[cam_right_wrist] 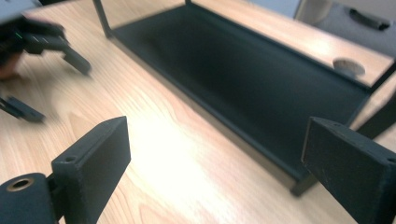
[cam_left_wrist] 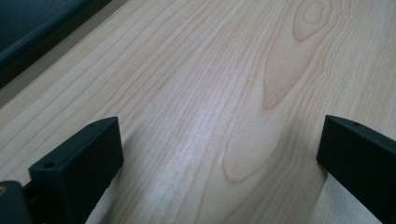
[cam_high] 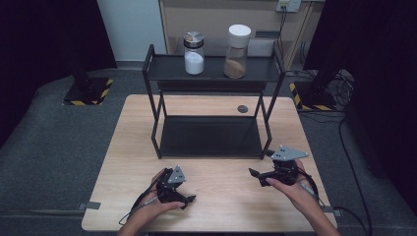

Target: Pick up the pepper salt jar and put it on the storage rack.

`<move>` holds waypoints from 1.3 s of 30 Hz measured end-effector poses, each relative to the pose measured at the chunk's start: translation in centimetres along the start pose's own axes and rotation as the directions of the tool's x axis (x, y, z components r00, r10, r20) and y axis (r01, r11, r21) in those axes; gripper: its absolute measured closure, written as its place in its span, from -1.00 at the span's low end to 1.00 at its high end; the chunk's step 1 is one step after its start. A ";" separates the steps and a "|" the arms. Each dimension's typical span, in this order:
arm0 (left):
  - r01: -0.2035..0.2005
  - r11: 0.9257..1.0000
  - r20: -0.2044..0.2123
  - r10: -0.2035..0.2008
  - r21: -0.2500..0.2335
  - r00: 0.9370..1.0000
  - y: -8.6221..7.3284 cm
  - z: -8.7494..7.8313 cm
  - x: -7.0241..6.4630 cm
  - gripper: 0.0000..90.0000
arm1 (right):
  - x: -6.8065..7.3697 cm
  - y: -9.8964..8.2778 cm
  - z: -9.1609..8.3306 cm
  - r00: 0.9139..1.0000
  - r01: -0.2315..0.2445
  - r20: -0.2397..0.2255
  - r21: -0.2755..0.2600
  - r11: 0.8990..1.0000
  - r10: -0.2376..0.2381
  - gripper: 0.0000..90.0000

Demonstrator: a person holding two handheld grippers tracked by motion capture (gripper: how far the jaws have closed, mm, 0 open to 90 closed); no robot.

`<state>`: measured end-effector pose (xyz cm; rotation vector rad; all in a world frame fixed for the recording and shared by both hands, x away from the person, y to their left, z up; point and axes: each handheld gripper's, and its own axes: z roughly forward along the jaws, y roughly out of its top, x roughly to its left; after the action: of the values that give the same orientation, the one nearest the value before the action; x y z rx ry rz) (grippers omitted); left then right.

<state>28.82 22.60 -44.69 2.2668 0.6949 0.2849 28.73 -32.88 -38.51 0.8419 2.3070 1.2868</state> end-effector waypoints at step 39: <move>-0.005 1.000 0.004 0.005 0.001 1.000 -0.6 -0.6 -0.2 -1.00 | 0.1 -4.0 3.6 0.999 0.001 -0.044 0.281 0.960 0.012 -0.97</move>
<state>28.18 23.20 -44.67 2.2695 0.6872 0.2828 29.46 -32.10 -43.80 0.9165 2.5649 1.0012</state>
